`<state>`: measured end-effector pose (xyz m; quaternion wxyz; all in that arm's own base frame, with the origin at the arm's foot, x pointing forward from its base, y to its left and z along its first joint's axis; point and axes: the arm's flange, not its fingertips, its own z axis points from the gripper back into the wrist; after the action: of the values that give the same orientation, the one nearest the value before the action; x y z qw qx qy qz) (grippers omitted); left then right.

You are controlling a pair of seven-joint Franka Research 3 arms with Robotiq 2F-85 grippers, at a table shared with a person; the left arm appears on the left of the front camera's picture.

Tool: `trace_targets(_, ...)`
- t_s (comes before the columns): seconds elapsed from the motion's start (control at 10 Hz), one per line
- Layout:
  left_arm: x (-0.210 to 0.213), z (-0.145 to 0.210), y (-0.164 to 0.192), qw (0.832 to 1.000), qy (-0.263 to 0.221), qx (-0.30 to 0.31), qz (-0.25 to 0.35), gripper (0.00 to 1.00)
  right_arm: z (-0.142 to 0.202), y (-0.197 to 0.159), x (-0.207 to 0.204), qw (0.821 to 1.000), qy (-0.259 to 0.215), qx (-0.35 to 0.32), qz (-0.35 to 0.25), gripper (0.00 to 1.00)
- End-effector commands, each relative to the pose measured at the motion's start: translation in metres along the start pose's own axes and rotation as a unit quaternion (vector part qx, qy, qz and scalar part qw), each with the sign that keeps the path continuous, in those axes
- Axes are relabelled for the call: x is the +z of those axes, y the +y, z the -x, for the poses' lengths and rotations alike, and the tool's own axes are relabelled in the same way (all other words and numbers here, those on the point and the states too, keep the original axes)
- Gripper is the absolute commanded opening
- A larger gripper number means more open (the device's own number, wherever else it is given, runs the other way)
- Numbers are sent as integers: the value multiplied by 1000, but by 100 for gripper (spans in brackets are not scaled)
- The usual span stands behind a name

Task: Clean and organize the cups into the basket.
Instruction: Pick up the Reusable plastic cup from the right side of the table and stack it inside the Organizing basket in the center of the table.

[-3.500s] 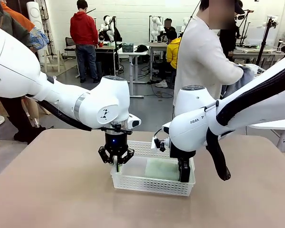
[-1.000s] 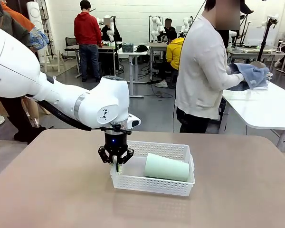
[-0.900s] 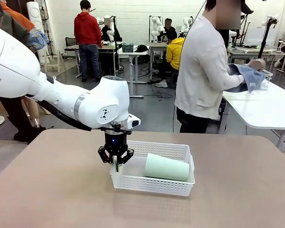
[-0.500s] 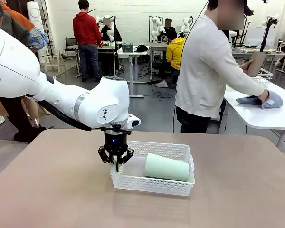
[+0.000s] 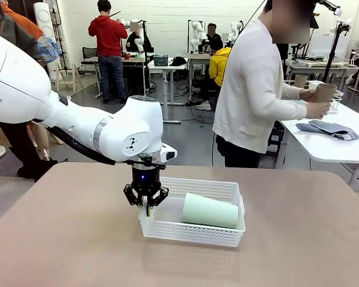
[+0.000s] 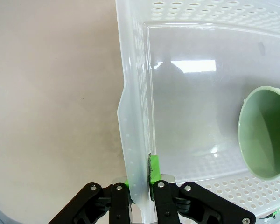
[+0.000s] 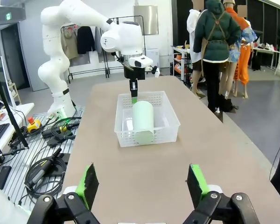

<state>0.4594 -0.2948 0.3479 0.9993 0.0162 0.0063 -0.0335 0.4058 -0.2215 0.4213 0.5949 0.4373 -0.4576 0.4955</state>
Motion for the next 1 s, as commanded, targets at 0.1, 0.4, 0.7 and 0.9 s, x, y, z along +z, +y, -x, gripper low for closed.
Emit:
trace_targets(0.1, 0, 0, 1, 1000, -1, -1, 0, 0, 0, 3, 0, 1000, 3, 1, -6, 100)
trace_targets(0.4, 0, 0, 1, 1000, -1, -1, 0, 0, 0, 3, 0, 1000, 3, 1, -6, 100)
trace_targets(0.7, 0, 0, 1, 1000, -1, -1, 0, 0, 0, 3, 0, 1000, 3, 1, -6, 100)
trace_targets(0.9, 0, 0, 1, 1000, -1, -1, 0, 0, 0, 3, 0, 1000, 3, 1, -6, 100)
